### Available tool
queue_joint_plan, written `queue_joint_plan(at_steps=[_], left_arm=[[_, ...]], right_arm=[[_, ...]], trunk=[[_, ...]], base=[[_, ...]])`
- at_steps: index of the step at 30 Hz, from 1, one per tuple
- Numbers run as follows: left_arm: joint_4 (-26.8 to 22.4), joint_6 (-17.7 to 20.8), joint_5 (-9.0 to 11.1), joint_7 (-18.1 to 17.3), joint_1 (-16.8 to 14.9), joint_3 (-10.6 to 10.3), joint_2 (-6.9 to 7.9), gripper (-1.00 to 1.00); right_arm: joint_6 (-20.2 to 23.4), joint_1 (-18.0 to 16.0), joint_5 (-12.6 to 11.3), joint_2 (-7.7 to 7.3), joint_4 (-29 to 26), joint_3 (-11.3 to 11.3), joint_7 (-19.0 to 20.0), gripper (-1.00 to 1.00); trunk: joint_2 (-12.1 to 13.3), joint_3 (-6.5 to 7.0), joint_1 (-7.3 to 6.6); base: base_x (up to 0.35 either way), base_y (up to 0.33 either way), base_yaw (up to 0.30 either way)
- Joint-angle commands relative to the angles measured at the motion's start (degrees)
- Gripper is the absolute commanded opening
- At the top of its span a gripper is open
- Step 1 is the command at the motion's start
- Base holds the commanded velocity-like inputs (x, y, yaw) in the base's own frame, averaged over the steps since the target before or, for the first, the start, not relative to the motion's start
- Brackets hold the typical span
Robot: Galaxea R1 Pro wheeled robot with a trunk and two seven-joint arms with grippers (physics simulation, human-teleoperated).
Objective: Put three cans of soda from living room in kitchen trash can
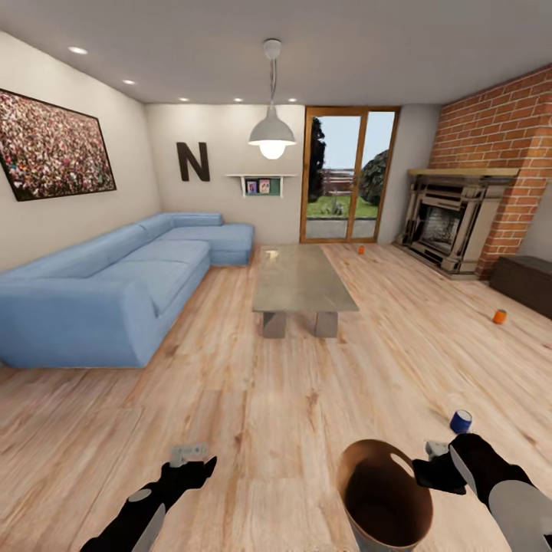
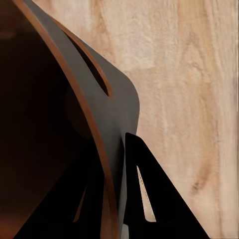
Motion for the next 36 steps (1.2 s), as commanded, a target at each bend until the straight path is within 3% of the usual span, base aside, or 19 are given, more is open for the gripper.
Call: queue_joint_plan(at_steps=[1, 7, 36], left_arm=[[0.01, -0.01, -0.25, 0.0, 0.0, 0.01, 0.0, 1.0], [0.01, -0.02, -1.1, 0.02, -0.01, 0.05, -0.01, 1.0], [-0.03, -0.03, -1.2, -0.06, -0.01, 0.06, -0.02, 1.0]], right_arm=[[0.19, -0.03, -0.88, 0.0, 0.0, -0.4, 0.33, -1.0], [0.17, -0.01, -0.88, -0.02, 0.0, -1.14, 0.33, -1.0], [-0.23, 0.84, -0.94, -1.78, 0.02, -1.31, 0.33, -1.0]], trunk=[[0.0, -0.03, 0.0], [0.0, -0.27, 0.0], [0.0, -1.49, 0.0]], base=[[0.0, -0.288, -0.216], [0.0, -0.288, -0.216], [0.001, -0.287, -0.216]])
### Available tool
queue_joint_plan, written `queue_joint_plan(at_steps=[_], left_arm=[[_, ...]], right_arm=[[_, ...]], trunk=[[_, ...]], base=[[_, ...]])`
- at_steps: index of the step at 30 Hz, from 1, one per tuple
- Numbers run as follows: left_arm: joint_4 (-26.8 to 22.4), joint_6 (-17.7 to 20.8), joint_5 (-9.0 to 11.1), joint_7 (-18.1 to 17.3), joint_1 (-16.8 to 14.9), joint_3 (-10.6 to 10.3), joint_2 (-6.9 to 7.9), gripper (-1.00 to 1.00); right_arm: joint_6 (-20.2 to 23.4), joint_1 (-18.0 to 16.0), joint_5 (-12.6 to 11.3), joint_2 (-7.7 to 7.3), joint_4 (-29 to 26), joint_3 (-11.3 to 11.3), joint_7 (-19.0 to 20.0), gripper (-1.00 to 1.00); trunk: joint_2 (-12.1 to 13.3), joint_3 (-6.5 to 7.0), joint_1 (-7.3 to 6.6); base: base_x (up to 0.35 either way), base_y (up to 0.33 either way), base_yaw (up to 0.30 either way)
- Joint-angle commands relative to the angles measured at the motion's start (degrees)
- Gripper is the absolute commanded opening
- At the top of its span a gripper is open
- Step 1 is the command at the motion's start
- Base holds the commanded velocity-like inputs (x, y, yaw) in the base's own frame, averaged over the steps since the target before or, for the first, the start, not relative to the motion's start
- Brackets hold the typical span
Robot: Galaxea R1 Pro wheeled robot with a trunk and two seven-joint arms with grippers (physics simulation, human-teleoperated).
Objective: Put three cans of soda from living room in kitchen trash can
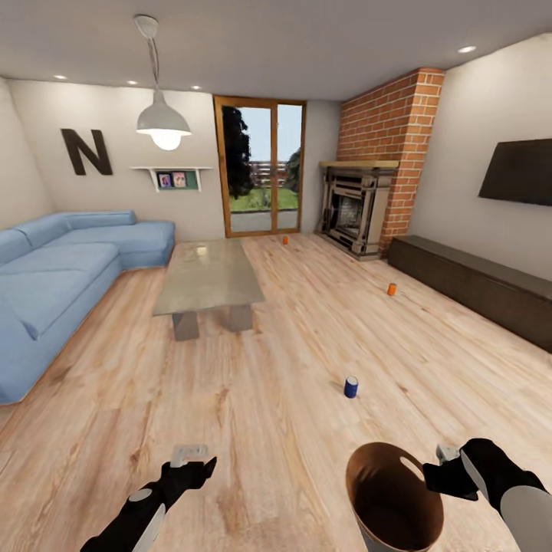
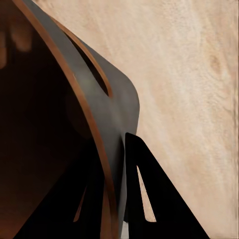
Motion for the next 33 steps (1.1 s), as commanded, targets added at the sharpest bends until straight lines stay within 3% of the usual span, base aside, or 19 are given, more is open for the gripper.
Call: queue_joint_plan(at_steps=[1, 9, 22, 33], left_arm=[[0.0, 0.0, 0.0, 0.0, 0.0, 0.0, 0.0, 1.0], [-0.04, -0.05, 0.11, -0.03, 0.0, 0.03, 0.0, 1.0], [-0.05, -1.89, 0.09, 0.09, 0.0, 0.09, 0.0, 1.0], [0.03, -1.85, 0.0, 0.17, 0.0, 0.09, 0.0, 1.0]], right_arm=[[-0.32, -0.02, -0.98, 0.0, 0.08, -0.22, 0.34, -1.0], [-1.73, -0.02, -1.02, 0.13, 0.24, -0.22, 0.27, -1.0], [-1.83, -0.02, -1.02, 0.45, 0.24, -0.22, 0.27, -1.0], [-1.83, -0.02, -1.02, 0.55, 0.13, -0.23, 0.28, -1.0]], trunk=[[0.0, -0.04, 0.0], [0.0, -0.38, 0.0], [0.0, -0.59, 0.0], [0.0, -0.91, 0.0]], base=[[0.055, -0.259, -0.21], [0.084, -0.211, -0.173], [0.009, -0.039, -0.057], [0.033, -0.21, -0.189]])
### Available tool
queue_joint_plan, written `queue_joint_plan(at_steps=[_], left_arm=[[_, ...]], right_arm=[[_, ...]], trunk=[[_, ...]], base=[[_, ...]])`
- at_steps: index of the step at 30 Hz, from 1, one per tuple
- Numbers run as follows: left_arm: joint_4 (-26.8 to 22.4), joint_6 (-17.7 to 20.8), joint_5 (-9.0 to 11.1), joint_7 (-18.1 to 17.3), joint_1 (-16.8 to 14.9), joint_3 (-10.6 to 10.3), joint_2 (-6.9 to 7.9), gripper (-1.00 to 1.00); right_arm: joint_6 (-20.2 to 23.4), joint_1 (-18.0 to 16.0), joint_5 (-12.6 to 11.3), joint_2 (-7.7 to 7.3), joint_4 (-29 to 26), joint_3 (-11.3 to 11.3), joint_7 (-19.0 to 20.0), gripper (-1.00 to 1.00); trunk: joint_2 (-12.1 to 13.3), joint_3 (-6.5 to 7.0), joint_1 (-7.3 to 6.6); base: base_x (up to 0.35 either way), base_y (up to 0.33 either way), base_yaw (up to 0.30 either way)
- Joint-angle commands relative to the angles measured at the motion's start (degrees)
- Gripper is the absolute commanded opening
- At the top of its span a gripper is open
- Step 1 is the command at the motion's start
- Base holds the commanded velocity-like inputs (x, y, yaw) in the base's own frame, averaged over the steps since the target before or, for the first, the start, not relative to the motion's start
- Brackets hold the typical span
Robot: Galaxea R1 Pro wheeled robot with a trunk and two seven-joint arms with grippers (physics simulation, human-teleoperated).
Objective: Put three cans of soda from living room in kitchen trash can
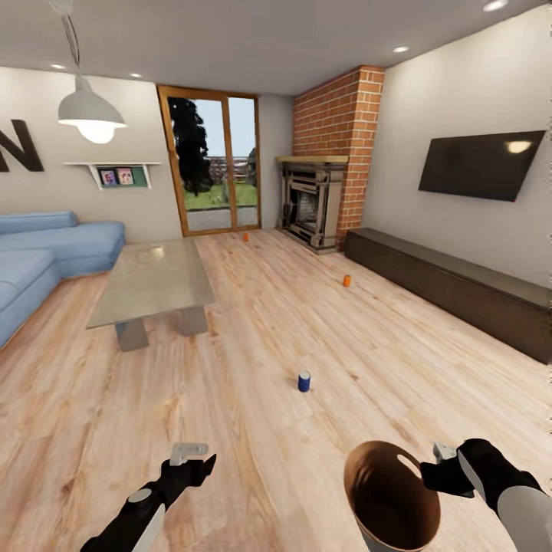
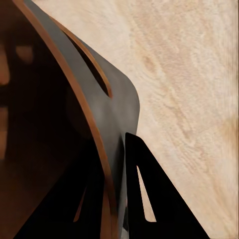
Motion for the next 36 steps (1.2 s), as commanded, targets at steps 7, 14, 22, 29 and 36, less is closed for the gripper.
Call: queue_joint_plan(at_steps=[7, 14, 22, 29, 36], left_arm=[[0.47, 0.06, 0.0, -0.12, 0.0, -0.06, 0.0, 1.0], [3.5, -0.09, 0.14, -0.13, -0.03, -0.1, 0.0, 1.0], [3.95, -0.22, 0.17, -0.09, 0.0, -0.09, 0.0, 1.0], [3.97, -0.26, 0.26, -0.09, 0.0, -0.09, 0.0, 1.0], [3.98, -0.21, 0.21, -0.09, -0.01, -0.09, 0.0, 1.0]], right_arm=[[0.33, 0.04, -1.58, 0.18, 0.02, -0.32, 0.45, -1.0], [-2.19, 0.16, -1.62, 0.13, 0.14, -0.35, 0.49, -1.0], [-6.28, 0.81, -1.69, -0.04, 0.26, -0.35, 0.47, -1.0], [-6.37, 0.84, -1.7, 0.14, 0.36, -0.29, 0.39, -1.0], [-6.19, 0.84, -1.75, 0.24, 0.37, -0.31, 0.32, -1.0]], trunk=[[0.0, -0.05, 0.0], [0.0, -0.06, 0.0], [0.0, -0.06, 0.0], [0.0, -0.06, 0.0], [0.0, -0.06, 0.0]], base=[[0.237, -0.048, -0.044], [0.315, -0.006, -0.005], [0.268, 0.0, 0.0], [0.031, 0.0, 0.0], [0.004, 0.0, -0.017]])
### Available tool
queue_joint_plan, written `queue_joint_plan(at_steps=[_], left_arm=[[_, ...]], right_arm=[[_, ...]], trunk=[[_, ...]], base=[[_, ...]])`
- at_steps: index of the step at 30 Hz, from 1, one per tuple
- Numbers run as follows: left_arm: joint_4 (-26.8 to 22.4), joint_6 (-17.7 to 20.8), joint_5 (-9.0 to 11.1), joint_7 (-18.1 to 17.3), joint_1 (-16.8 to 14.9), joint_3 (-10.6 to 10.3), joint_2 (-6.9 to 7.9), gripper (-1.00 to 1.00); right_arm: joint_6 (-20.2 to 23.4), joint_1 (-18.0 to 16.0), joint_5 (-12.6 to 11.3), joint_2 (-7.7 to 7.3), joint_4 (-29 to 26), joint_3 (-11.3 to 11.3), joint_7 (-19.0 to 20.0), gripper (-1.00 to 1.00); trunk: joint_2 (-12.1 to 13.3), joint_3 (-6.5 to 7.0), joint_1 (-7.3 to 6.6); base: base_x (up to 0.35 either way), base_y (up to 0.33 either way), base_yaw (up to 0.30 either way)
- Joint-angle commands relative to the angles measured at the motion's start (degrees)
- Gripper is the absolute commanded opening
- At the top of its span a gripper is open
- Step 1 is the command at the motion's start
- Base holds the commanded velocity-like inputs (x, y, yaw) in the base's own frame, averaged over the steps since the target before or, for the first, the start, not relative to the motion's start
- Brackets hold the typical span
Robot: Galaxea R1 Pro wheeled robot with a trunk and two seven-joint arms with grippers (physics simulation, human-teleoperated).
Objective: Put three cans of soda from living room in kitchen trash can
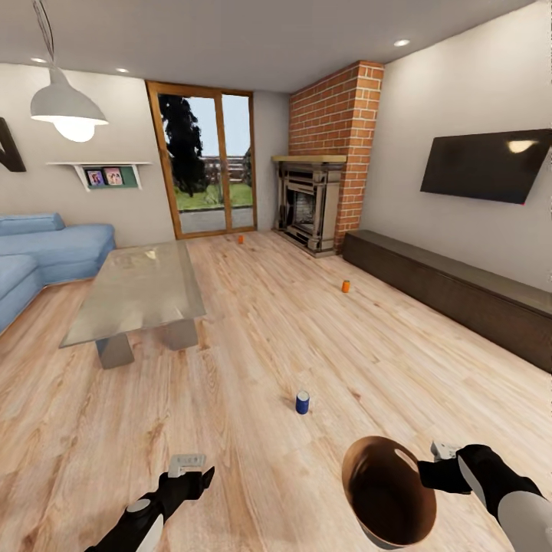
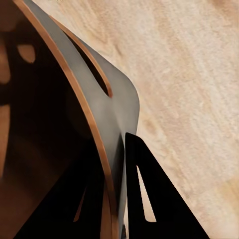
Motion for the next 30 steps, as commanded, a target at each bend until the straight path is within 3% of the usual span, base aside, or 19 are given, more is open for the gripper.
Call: queue_joint_plan(at_steps=[1, 4, 8, 10, 15, 30], left_arm=[[0.0, 0.0, -0.01, 0.0, 0.01, 0.0, 0.0, 1.0], [0.01, -0.01, -0.02, 0.0, 0.01, 0.0, 0.0, 1.0], [0.07, 0.01, -0.03, 0.0, 0.01, 0.0, 0.0, 1.0], [0.07, 0.01, -0.03, 0.0, 0.01, 0.0, 0.0, 1.0], [0.08, -0.01, -0.03, 0.0, 0.01, 0.0, 0.0, 1.0], [0.08, 0.12, -0.12, -0.05, -0.07, 0.0, 0.0, 1.0]], right_arm=[[0.24, -0.03, -0.71, 0.04, -0.02, -0.25, 0.28, -1.0], [0.36, -0.03, -0.73, 0.11, -0.02, -0.64, 0.2, -1.0], [0.5, -0.03, -0.61, 0.12, -0.11, -5.91, 0.05, -1.0], [0.46, -0.03, -0.5, 0.11, -0.11, -7.26, 0.11, -1.0], [0.37, -0.03, -0.44, 0.14, -0.1, -7.74, 0.11, -1.0], [0.47, -0.03, -0.53, -0.6, -0.1, -8.08, 0.23, -1.0]], trunk=[[0.0, 0.01, 0.0], [0.0, 0.01, 0.0], [0.0, 0.01, 0.0], [0.0, 0.01, 0.0], [0.0, 0.01, 0.0], [0.0, -1.01, 0.0]], base=[[0.001, 0.0, -0.136], [0.001, 0.0, -0.176], [0.0, 0.0, -0.187], [0.0, 0.0, -0.068], [0.003, 0.0, -0.018], [0.318, 0.0, -0.141]])
